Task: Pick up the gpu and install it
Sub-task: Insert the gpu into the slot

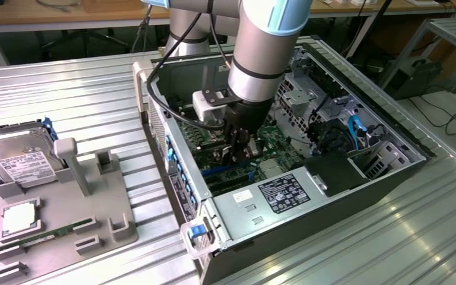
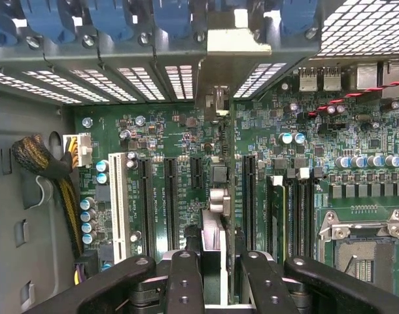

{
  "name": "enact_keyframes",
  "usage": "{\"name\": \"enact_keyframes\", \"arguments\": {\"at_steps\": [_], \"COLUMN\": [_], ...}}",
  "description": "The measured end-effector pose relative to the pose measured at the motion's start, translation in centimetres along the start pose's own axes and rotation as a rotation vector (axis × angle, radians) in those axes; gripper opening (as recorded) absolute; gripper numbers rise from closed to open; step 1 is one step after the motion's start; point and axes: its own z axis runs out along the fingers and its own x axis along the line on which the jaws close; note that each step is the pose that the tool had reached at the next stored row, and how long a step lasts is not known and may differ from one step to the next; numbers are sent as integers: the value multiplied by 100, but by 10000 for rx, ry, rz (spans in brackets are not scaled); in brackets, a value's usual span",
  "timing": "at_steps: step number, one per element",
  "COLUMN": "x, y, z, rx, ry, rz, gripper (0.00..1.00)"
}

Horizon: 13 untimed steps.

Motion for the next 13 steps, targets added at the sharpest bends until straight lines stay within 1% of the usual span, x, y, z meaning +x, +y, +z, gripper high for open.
{"name": "enact_keyframes", "arguments": {"at_steps": [6,8,11,13], "x": [0,1,0,1], "y": [28,33,35,39], "z": [11,13,18,22], "rx": [-4,-13,-39,-44], "ry": [-11,-10,-32,-31], "rz": [0,-1,0,0], "gripper": [28,28,28,28]}}
